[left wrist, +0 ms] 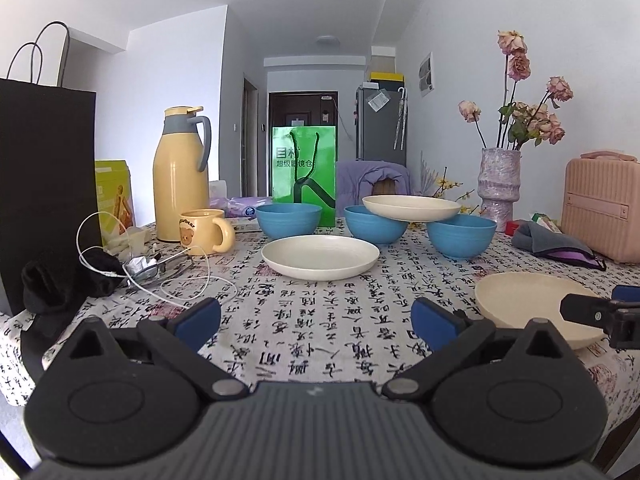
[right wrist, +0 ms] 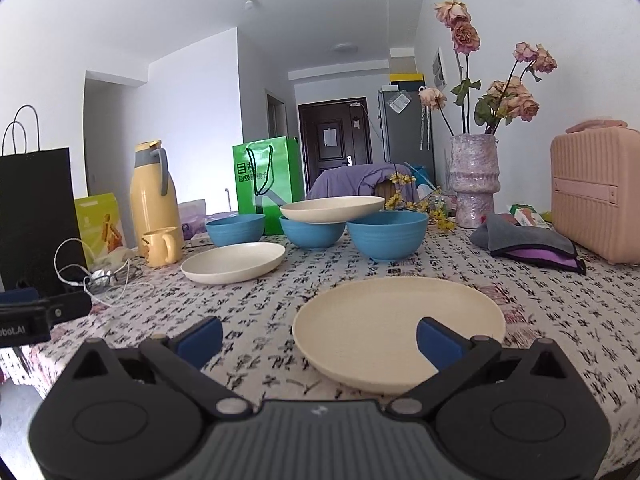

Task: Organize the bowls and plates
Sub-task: 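Move both grippers toward the cream plate resting on the blue bowl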

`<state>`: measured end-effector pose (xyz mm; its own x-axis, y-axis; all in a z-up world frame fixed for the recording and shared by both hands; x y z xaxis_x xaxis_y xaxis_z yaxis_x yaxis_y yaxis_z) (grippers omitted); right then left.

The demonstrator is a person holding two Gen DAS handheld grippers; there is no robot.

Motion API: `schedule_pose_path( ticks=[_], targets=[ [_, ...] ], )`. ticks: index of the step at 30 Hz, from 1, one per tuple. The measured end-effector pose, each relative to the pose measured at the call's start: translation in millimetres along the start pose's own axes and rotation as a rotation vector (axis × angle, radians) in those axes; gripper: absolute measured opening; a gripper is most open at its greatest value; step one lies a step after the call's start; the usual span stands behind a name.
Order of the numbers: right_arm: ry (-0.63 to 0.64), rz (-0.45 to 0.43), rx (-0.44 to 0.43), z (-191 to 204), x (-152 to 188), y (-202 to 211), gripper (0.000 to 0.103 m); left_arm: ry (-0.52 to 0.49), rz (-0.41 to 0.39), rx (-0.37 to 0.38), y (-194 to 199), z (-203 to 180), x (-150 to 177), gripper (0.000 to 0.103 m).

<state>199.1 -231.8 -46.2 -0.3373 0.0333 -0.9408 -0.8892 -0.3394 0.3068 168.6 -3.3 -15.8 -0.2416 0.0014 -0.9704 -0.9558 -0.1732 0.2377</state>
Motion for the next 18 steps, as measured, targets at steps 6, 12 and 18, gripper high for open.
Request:
schedule_pose_path(
  ticks=[6,12,18],
  targets=[
    [-0.010,-0.013,0.003,-7,-16,-27,0.103,-0.008,0.006,0.007,-26,-4,-14,0.103],
    [-0.004,0.003,0.010,-9,-28,-51,0.103,-0.011,0.010,0.018,-51,-7,-25,0.103],
    [-0.003,0.029,0.020,-14,-40,-73,0.103,-0.020,0.012,0.028,-74,-12,-35,0.103]
  ],
)
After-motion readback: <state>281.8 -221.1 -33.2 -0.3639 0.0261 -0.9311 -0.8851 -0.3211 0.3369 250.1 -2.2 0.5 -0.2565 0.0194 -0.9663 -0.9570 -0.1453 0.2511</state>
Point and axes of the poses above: each gripper's, at about its wrist camera, not at the fingertips, and y roughly against the way its jaws point, z to its left, x to its underside, the point moved 5 cm from there along -y, roughly the way its jaws point, and after that the axes turned 7 degrees about -x, right-handed, at the moved point
